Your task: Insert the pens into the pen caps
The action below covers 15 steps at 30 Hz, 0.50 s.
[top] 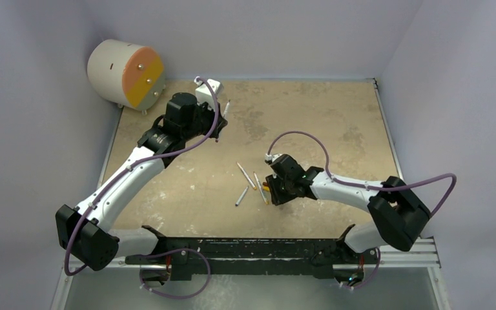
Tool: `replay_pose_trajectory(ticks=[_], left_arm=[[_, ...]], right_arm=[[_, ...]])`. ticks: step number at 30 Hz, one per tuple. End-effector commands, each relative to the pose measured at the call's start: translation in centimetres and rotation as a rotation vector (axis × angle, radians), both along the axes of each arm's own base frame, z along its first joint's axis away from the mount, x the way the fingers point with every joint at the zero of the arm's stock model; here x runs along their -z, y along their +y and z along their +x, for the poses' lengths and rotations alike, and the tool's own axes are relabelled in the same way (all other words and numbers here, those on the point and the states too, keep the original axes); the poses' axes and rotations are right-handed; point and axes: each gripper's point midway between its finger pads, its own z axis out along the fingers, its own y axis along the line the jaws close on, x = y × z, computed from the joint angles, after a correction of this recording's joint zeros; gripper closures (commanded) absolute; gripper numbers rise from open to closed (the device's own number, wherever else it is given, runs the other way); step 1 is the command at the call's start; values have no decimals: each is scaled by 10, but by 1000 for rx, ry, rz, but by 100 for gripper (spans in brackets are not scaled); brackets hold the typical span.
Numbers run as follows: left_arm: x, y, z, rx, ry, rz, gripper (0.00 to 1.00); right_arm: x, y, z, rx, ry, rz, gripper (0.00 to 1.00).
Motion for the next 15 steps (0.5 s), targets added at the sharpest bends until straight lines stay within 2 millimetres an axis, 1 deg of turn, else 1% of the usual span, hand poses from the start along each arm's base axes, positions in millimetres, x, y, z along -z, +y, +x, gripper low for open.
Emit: replay_pose_trajectory(ticks=[1, 5, 7, 8, 12, 15], left_arm=[[-14, 2, -1, 1, -49, -10, 100], [-13, 2, -1, 2, -47, -9, 100], [-15, 2, -2, 2, -49, -10, 100], [-15, 3, -2, 1, -51, -10, 100], [-16, 3, -2, -1, -55, -10, 100], [-16, 4, -2, -2, -56, -9, 100]], right_arm=[[5, -6, -3, 21, -3, -71, 60], [9, -2, -8, 8, 0, -115, 60], [12, -1, -10, 6, 7, -133, 61], [14, -1, -12, 4, 12, -144, 65], [18, 1, -15, 9, 15, -173, 84], [13, 7, -16, 28, 17, -122, 96]])
